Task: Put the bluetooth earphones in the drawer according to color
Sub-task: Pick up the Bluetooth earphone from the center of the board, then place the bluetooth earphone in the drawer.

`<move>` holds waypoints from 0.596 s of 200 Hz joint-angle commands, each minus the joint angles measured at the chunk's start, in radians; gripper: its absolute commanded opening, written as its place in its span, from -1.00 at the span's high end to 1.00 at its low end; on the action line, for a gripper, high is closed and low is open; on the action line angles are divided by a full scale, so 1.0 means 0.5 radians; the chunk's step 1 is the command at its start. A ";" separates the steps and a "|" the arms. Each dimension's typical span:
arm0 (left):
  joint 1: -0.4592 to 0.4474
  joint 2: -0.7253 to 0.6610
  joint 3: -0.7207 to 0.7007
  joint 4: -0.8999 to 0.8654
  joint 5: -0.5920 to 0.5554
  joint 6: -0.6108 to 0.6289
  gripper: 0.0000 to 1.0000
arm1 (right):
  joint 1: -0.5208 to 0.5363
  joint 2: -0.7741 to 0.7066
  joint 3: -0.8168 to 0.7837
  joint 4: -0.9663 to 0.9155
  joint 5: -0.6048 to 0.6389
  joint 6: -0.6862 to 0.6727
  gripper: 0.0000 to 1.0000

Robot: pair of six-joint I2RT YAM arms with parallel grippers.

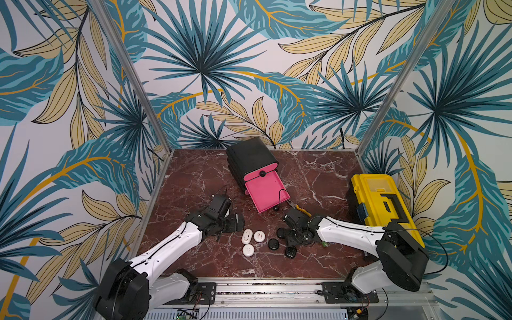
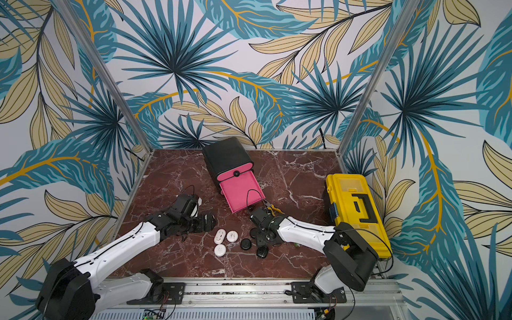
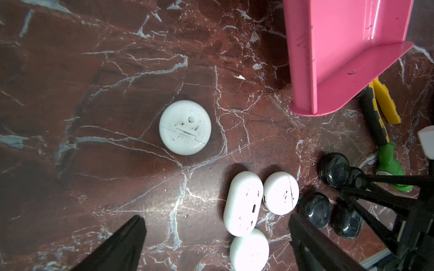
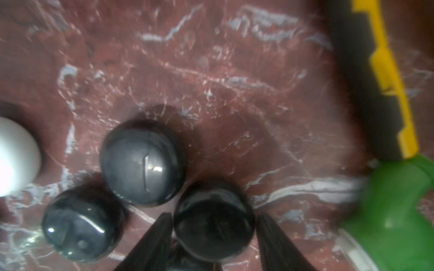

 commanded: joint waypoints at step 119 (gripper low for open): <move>-0.009 -0.039 -0.007 0.053 -0.046 -0.001 -1.00 | 0.027 -0.083 0.158 -0.112 0.235 0.045 0.12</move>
